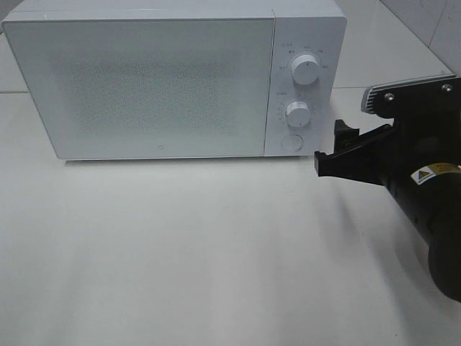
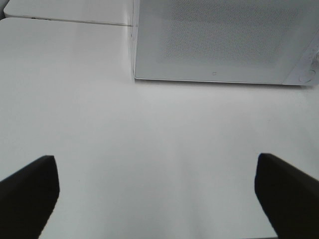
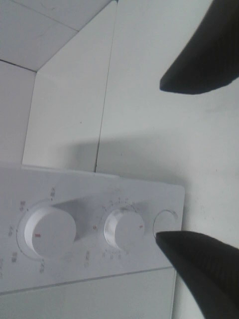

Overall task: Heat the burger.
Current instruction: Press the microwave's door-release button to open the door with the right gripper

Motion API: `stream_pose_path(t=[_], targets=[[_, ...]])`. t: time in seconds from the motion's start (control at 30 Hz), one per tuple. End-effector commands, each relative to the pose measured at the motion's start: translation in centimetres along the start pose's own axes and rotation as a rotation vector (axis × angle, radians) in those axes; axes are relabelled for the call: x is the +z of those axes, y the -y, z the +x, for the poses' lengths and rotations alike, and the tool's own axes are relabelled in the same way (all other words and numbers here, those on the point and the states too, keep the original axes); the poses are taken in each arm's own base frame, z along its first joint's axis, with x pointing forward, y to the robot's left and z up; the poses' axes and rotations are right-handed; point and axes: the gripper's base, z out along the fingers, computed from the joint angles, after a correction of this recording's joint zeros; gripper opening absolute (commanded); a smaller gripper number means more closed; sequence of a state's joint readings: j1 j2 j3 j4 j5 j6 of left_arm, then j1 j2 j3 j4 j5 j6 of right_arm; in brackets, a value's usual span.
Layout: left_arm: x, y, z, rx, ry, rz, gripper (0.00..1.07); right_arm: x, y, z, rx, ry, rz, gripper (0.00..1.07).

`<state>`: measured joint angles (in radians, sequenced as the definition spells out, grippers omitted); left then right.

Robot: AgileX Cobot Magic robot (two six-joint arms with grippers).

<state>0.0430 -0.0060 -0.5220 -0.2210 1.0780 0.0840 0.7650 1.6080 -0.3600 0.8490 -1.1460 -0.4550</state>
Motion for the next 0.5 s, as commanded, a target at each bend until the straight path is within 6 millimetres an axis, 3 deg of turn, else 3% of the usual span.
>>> stream_pose_path(t=[0.03,0.27,0.5], targets=[[-0.2,0.0,0.2,0.004,0.03,-0.003,1.0,-0.2,-0.6,0.0,0.012,0.022,-0.018,0.73],[-0.2,0.0,0.2,0.003,0.029,-0.003,1.0,-0.5,-1.9,0.9,0.042,0.011,-0.054,0.73],[-0.2,0.0,0.2,0.003,0.029,-0.003,1.0,-0.5,-1.9,0.9,0.101,0.004,-0.056,0.73]])
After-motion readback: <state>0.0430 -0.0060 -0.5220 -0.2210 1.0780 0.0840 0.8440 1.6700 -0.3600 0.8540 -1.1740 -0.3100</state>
